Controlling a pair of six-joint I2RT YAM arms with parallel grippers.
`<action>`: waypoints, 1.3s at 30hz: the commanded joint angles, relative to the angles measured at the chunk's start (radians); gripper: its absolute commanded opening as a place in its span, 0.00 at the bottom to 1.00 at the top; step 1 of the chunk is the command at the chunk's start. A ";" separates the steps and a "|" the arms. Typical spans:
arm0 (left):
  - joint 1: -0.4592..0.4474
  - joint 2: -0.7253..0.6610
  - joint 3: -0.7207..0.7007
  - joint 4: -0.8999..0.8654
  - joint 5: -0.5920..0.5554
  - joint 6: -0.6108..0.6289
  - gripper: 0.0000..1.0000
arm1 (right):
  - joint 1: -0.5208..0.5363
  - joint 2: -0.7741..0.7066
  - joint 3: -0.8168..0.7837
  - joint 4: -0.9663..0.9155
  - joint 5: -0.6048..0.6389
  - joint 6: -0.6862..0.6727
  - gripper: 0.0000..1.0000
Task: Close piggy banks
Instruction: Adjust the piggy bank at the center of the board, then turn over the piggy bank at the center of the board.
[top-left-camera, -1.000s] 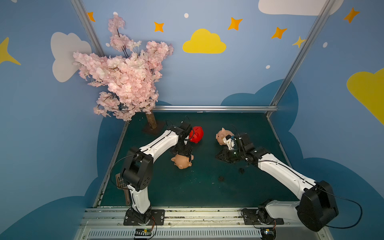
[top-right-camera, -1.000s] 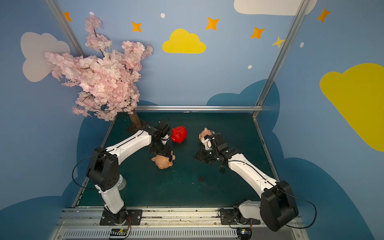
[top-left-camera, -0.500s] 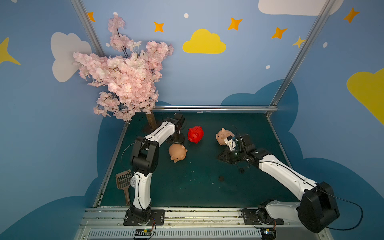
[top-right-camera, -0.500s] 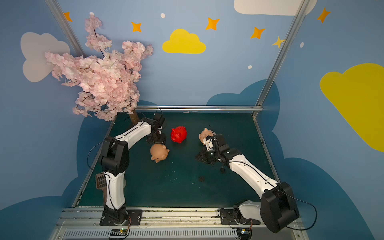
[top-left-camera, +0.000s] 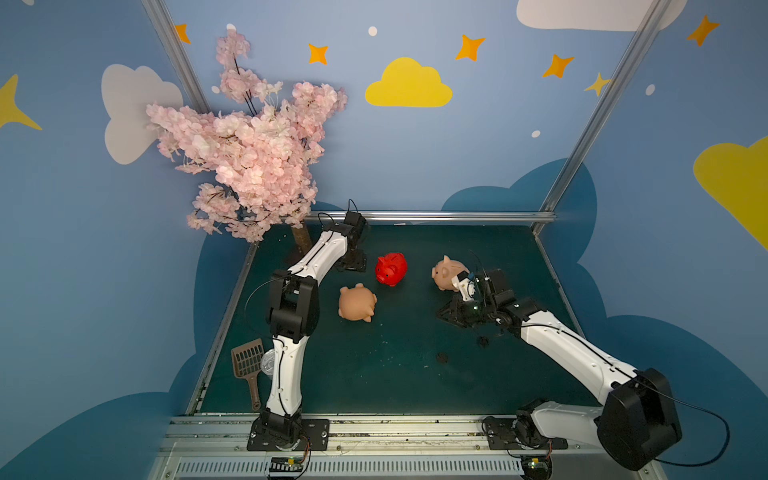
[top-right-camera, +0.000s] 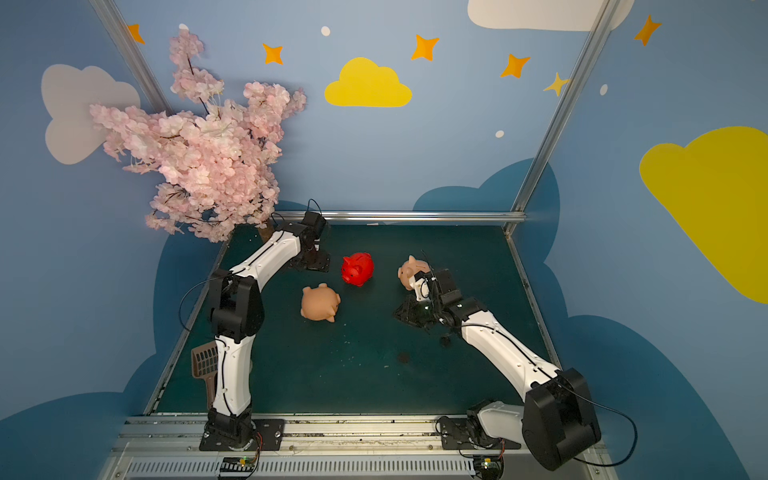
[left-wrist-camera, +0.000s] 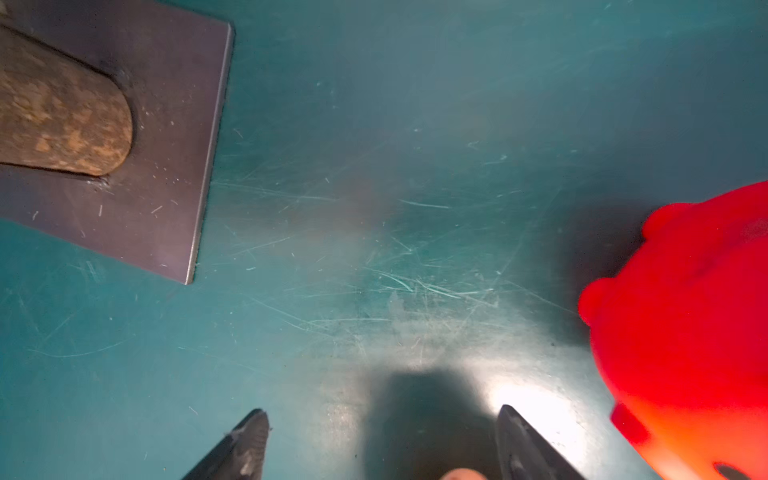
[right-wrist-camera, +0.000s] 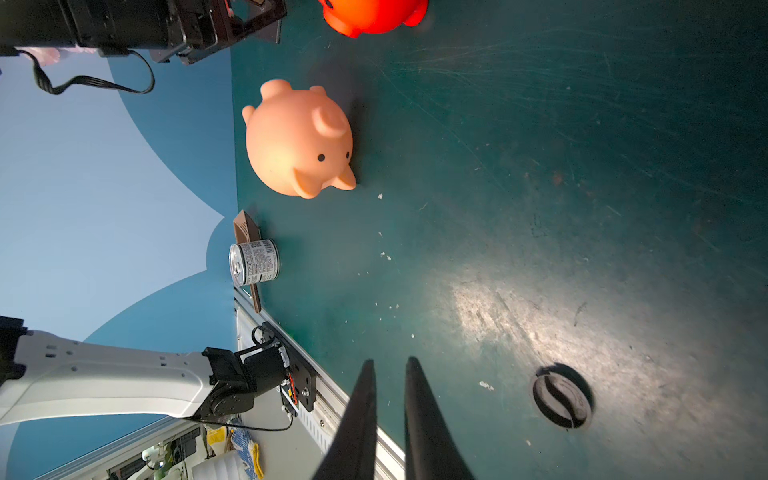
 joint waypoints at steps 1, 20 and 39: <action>-0.006 -0.084 0.006 -0.028 0.036 0.017 0.86 | -0.006 -0.006 -0.009 0.010 -0.012 -0.011 0.16; -0.066 -0.129 -0.092 0.257 0.505 0.440 0.99 | -0.057 -0.040 -0.021 -0.001 -0.009 -0.074 0.16; -0.133 0.018 0.007 0.269 0.348 0.531 0.99 | -0.123 -0.065 -0.017 -0.017 -0.021 -0.128 0.16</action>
